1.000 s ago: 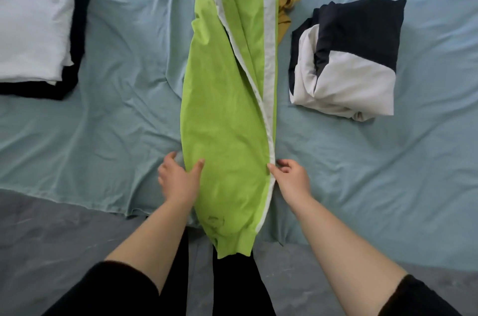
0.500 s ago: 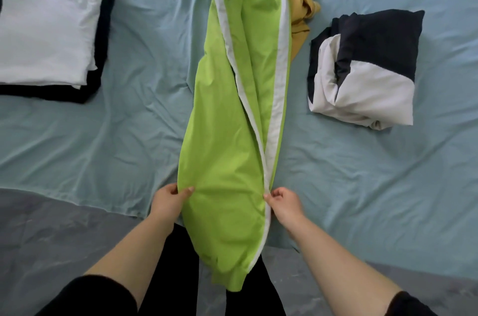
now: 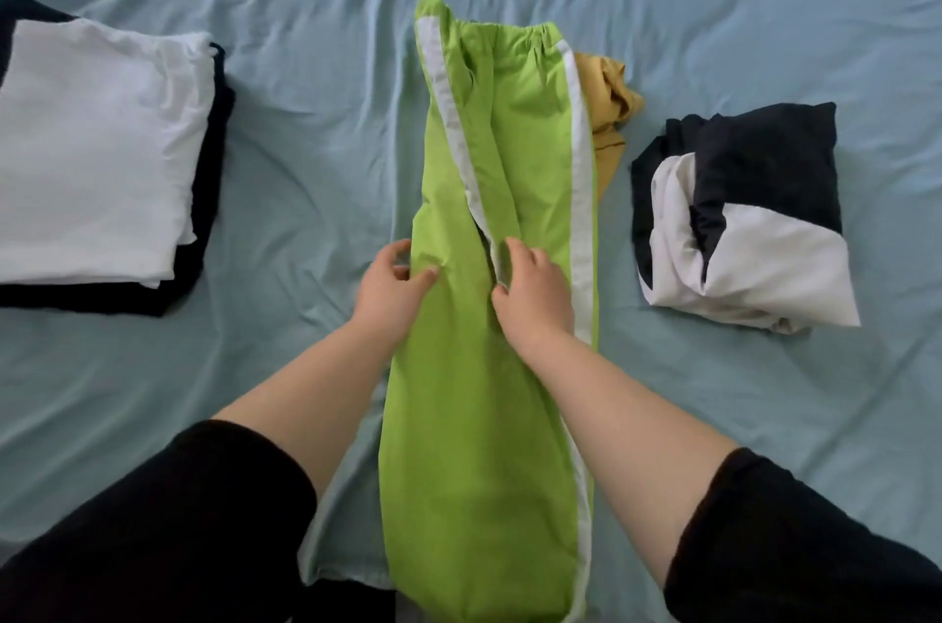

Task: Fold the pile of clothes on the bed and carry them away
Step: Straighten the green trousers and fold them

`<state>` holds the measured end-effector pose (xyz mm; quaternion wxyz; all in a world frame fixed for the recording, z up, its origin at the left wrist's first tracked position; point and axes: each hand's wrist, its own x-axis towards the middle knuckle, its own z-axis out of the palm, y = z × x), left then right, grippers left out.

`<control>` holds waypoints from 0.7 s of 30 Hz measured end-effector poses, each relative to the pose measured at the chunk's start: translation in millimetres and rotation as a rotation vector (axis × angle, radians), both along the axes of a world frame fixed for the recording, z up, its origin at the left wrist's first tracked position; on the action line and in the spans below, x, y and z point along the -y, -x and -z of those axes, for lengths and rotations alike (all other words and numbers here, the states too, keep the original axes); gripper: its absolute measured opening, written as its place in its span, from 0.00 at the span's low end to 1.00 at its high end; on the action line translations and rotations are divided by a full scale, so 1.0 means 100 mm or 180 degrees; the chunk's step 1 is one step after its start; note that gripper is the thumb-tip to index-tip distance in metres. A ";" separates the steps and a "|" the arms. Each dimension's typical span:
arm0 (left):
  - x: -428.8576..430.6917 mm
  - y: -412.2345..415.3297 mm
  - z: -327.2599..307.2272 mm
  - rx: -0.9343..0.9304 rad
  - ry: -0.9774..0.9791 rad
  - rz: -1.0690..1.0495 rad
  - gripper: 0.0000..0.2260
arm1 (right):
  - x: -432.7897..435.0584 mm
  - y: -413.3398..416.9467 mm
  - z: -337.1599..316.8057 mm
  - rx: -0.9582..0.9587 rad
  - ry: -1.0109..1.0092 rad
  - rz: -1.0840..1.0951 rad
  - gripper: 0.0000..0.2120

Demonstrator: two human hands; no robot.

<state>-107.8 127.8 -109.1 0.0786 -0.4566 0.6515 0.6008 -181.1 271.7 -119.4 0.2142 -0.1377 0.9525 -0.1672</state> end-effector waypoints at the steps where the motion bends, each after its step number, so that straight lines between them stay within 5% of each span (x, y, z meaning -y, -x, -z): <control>1: 0.04 0.08 0.02 -0.0039 0.0060 0.0033 0.21 | 0.04 0.08 0.02 -0.0089 0.0092 0.0125 0.18; 3: 0.09 0.17 0.05 -0.0033 0.0207 0.0095 0.16 | 0.01 0.19 0.05 -0.0121 0.0647 0.0835 0.08; 7: 0.19 0.13 0.09 0.0129 0.0384 0.0209 0.11 | -0.29 0.40 0.06 -0.0049 0.1026 0.2274 0.09; 11: 0.29 0.22 0.05 0.0150 0.0170 0.0351 0.16 | -0.38 0.54 0.06 0.0621 0.0786 0.1855 0.05; 16: 0.44 0.77 0.03 -0.0139 0.0090 0.0362 0.24 | 0.01 1.06 -0.06 0.0293 0.1315 0.1460 0.27; 21: 0.43 1.31 0.09 -0.0345 0.0405 0.0570 0.25 | 0.54 1.61 -0.13 -0.0342 0.0473 -0.0522 0.27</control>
